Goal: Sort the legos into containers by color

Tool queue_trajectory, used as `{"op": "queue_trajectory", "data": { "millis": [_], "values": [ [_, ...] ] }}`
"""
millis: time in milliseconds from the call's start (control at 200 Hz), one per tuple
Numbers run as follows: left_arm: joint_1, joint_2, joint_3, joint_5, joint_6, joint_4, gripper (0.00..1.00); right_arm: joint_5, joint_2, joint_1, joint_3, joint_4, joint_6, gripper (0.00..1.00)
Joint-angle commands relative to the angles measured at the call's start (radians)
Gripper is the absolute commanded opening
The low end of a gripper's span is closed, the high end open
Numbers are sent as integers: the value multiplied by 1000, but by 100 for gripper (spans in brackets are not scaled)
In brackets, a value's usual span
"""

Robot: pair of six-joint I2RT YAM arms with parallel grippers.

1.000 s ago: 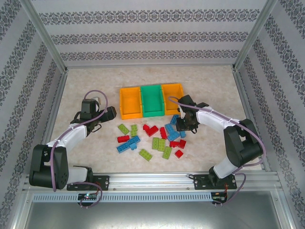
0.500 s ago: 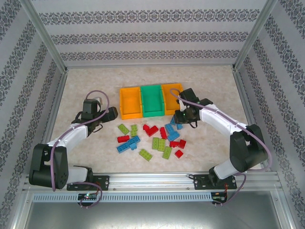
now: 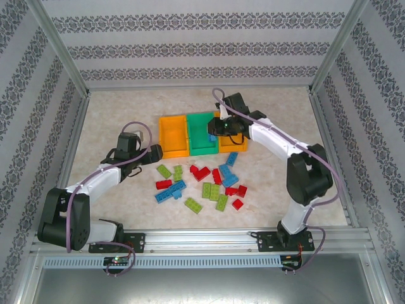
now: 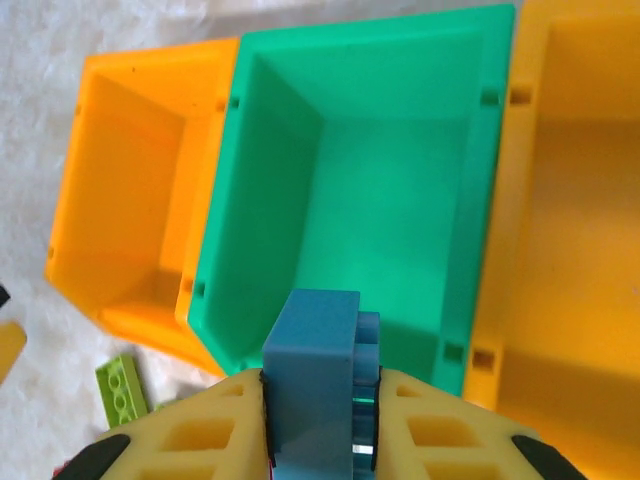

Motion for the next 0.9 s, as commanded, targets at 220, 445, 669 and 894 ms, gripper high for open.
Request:
{"op": "queue_trajectory", "data": {
  "millis": [220, 445, 669, 894],
  "values": [
    [-66, 8, -34, -87, -162, -127, 99, 113, 195, 22, 183, 1, 40, 29],
    [-119, 37, -35, -66, -370, -228, 100, 161, 240, 32, 209, -20, 37, 32],
    [-225, 114, 92, -124, -451, -404, 99, 185, 274, 40, 233, -40, 16, 39],
    [-252, 198, 132, -134, -529, -459, 100, 181, 252, 41, 202, -22, 8, 52]
  ]
}}
